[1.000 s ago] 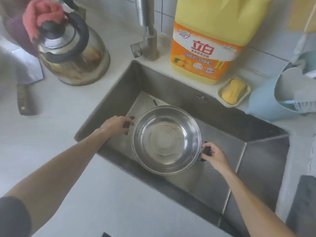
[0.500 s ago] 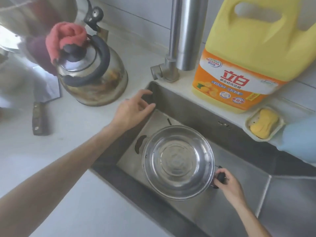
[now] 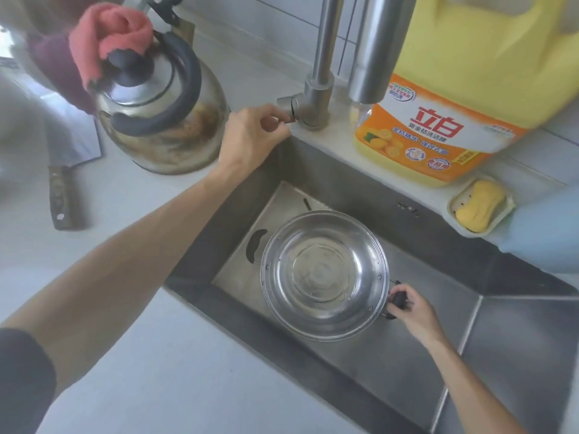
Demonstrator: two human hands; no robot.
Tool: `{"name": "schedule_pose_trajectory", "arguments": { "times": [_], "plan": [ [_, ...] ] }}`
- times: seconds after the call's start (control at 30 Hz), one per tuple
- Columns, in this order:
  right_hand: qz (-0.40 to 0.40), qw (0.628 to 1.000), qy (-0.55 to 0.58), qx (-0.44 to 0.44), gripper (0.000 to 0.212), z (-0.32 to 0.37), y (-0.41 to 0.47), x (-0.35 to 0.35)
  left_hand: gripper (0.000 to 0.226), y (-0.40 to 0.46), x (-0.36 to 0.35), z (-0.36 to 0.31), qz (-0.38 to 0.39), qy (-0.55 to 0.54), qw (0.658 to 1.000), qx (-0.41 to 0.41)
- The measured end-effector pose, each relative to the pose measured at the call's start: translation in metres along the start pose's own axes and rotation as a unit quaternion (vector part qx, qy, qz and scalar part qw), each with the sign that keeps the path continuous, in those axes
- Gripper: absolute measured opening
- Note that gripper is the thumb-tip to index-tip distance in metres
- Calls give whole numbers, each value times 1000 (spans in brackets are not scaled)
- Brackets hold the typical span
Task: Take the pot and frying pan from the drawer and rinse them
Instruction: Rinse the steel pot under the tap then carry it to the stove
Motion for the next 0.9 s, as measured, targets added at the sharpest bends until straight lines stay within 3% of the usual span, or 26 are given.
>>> {"name": "schedule_pose_trajectory", "arguments": {
  "times": [0.13, 0.2, 0.27, 0.33, 0.4, 0.43, 0.53, 0.6, 0.73, 0.9],
  "plan": [
    [-1, 1000, 5, 1, 35, 0, 3, -2, 28, -10, 9, 2, 50, 6, 998, -27],
    [-4, 1000, 3, 5, 33, 1, 2, -3, 29, -27, 15, 9, 13, -38, 999, -1],
    [-3, 1000, 0, 6, 25, 2, 1, -2, 17, -61, 16, 29, -5, -57, 997, 46],
    [-2, 1000, 1, 14, 29, 0, 2, -1, 19, -98, 5, 64, 133, 61, 986, 78],
    [5, 1000, -6, 17, 34, -4, 4, -1, 32, -129, -7, 99, 315, 165, 924, 144],
    [8, 1000, -6, 15, 34, -6, 5, -1, 38, -137, -12, 113, 369, 196, 891, 178],
    [10, 1000, 9, 13, 38, -8, 6, -1, 42, -145, -22, 129, 426, 235, 842, 232],
    [7, 1000, 25, 11, 42, -11, 8, -3, 40, -145, -28, 131, 427, 197, 848, 245],
    [18, 998, 53, 0, 34, -15, 8, -3, 30, -135, -33, 130, 321, 131, 911, 225],
    [5, 995, 102, -15, 31, -22, -3, 10, 41, -126, -14, 98, 304, 108, 932, 166]
  ]
}}
Point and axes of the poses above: each hand's wrist, its own y-axis towards the middle knuckle, its own x-axis out of the back of the hand, z = x × y, the point moved 3 cm from there along y, towards the middle knuckle, and after that the axes turned 13 degrees about -y, right-handed, at the moved point
